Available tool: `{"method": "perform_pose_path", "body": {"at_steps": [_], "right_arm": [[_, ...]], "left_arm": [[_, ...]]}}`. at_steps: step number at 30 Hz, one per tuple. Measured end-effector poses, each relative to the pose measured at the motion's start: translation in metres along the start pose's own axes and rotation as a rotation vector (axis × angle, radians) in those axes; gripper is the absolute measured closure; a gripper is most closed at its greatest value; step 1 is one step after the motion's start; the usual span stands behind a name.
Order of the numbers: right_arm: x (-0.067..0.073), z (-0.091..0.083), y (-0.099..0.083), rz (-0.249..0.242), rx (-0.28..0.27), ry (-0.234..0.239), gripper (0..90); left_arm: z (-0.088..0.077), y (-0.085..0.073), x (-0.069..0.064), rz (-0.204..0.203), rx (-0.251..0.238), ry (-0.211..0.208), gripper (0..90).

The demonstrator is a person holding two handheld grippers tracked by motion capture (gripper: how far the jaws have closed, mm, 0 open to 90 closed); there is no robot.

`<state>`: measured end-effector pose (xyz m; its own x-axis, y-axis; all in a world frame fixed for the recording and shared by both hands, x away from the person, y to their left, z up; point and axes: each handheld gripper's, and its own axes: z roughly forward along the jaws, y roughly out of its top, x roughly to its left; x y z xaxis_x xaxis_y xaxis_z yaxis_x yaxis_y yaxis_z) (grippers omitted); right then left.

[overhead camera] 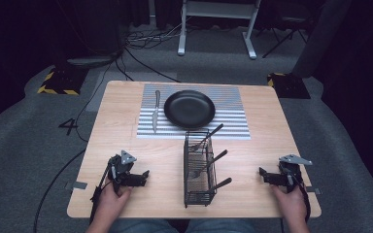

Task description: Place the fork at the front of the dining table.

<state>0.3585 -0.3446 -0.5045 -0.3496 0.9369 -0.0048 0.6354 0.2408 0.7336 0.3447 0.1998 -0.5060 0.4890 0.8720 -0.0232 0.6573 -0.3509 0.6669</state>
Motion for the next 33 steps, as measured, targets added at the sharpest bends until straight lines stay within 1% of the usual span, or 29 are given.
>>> {"method": "perform_pose_path", "body": {"at_steps": [1, 2, 3, 4, 5, 7, 8, 9, 13, 15, 17, 18, 19, 20, 23, 27, 29, 33], "right_arm": [[0.001, -0.001, -0.001, -0.012, -0.009, 0.016, 18.9], [0.002, -0.002, -0.001, -0.018, -0.012, 0.023, 20.0], [0.003, -0.003, -0.002, -0.021, -0.013, 0.028, 22.9], [0.003, -0.004, -0.001, -0.025, -0.012, 0.043, 28.0], [0.004, -0.006, -0.001, -0.017, -0.011, 0.063, 33.0], [0.007, -0.010, 0.001, 0.026, -0.002, 0.116, 35.8], [0.009, -0.013, 0.003, 0.032, -0.002, 0.139, 37.0], [0.013, -0.016, 0.004, 0.028, -0.006, 0.158, 37.5], [0.027, -0.035, 0.012, -0.021, -0.020, 0.227, 38.0], [0.036, -0.048, 0.017, -0.062, -0.023, 0.270, 37.9], [0.049, -0.063, 0.024, -0.120, -0.023, 0.320, 37.9], [0.053, -0.068, 0.026, -0.136, -0.028, 0.329, 37.9], [0.059, -0.074, 0.030, -0.160, -0.034, 0.338, 37.9], [0.064, -0.080, 0.033, -0.174, -0.046, 0.354, 37.9], [0.080, -0.095, 0.042, -0.209, -0.079, 0.416, 37.9], [0.102, -0.110, 0.051, -0.260, -0.106, 0.489, 38.8], [0.113, -0.114, 0.054, -0.293, -0.103, 0.512, 41.0], [0.132, -0.120, 0.058, -0.334, -0.090, 0.571, 45.6]], "left_arm": [[0.000, 0.000, 0.000, 0.000, 0.000, 0.000, 4.0], [0.000, 0.000, 0.000, 0.000, 0.000, 0.000, 4.0], [0.000, 0.000, 0.000, -0.001, 0.000, 0.000, 4.0], [0.000, 0.000, 0.000, -0.005, 0.000, -0.003, 4.0], [0.000, 0.000, 0.000, -0.005, 0.000, -0.003, 4.0], [0.000, 0.000, 0.000, -0.003, 0.000, -0.002, 4.0], [0.000, 0.000, 0.000, -0.003, 0.000, -0.002, 4.0], [0.000, 0.000, 0.000, -0.003, 0.000, -0.002, 4.0], [0.000, 0.000, 0.000, -0.003, 0.000, -0.002, 4.0], [0.000, 0.000, 0.000, -0.003, 0.000, -0.002, 4.0], [0.000, 0.000, 0.000, -0.003, 0.000, -0.002, 4.0], [0.000, 0.000, 0.000, -0.003, 0.000, -0.002, 4.0], [0.000, 0.000, 0.000, -0.003, 0.000, -0.001, 4.0], [0.000, 0.000, 0.000, -0.003, 0.000, -0.001, 4.0], [0.000, 0.000, 0.000, -0.003, 0.000, -0.001, 4.0], [0.000, 0.000, 0.000, -0.003, 0.000, -0.001, 4.0], [0.000, 0.000, 0.000, -0.003, 0.000, -0.001, 4.0], [0.000, 0.000, 0.000, -0.003, 0.000, -0.001, 4.0]]}}
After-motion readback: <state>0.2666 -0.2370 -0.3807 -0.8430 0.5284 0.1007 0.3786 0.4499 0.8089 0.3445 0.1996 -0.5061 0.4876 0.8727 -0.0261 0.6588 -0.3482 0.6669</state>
